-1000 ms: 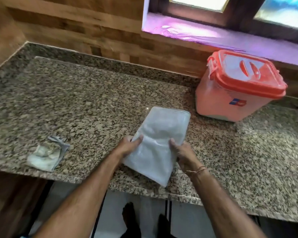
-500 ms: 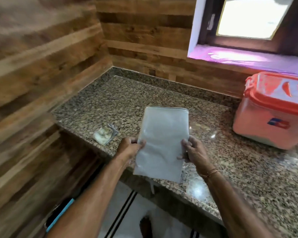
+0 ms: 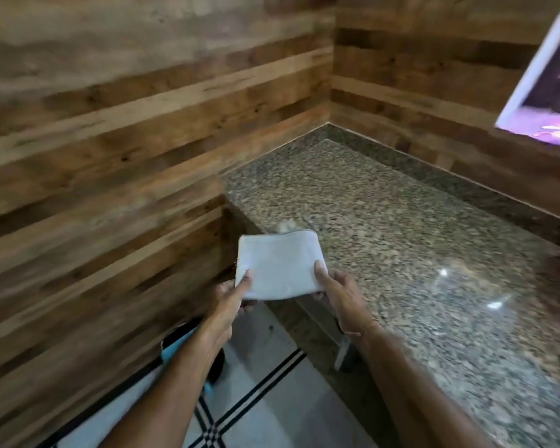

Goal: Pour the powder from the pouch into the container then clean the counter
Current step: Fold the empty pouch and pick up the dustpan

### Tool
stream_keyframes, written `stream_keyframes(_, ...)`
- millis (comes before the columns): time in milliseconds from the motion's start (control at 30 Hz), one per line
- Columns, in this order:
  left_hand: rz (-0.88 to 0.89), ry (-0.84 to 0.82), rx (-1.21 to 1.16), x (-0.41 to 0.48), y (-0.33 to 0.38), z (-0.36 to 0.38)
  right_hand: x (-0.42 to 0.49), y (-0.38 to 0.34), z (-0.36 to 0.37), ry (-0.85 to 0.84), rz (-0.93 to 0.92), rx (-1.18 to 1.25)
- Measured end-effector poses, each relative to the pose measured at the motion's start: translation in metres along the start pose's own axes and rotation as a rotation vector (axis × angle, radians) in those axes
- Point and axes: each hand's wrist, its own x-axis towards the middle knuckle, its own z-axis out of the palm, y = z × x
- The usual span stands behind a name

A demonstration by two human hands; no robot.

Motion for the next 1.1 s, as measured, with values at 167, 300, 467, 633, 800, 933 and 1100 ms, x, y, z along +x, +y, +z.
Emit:
stream_keyframes(167,0.0,0.089,-0.031,0.015,-0.036,-0.11,0.029,0.032,0.111,0.045,0.23,0.077)
stream_keyframes(300,-0.073,0.148,-0.078,0.028,-0.073,-0.178,0.048,0.072,0.188,0.043,0.315,-0.024)
stream_keyframes(467,-0.31,0.333,-0.261,0.053,-0.123,-0.245,0.064,0.127,0.251,-0.119,0.355,-0.107)
stream_keyframes(633,-0.535,0.384,-0.421,0.078,-0.161,-0.287,0.087,0.17,0.291,-0.349,0.383,-0.222)
stream_keyframes(800,-0.637,0.557,-0.419,0.116,-0.238,-0.318,0.136,0.27,0.331,-0.308,0.468,-0.307)
stream_keyframes(933,-0.634,0.771,-0.343,0.161,-0.32,-0.337,0.173,0.394,0.349,-0.17,0.586,-0.497)
stream_keyframes(1100,-0.576,0.942,-0.406,0.217,-0.43,-0.36,0.22,0.536,0.349,-0.32,0.837,-0.775)
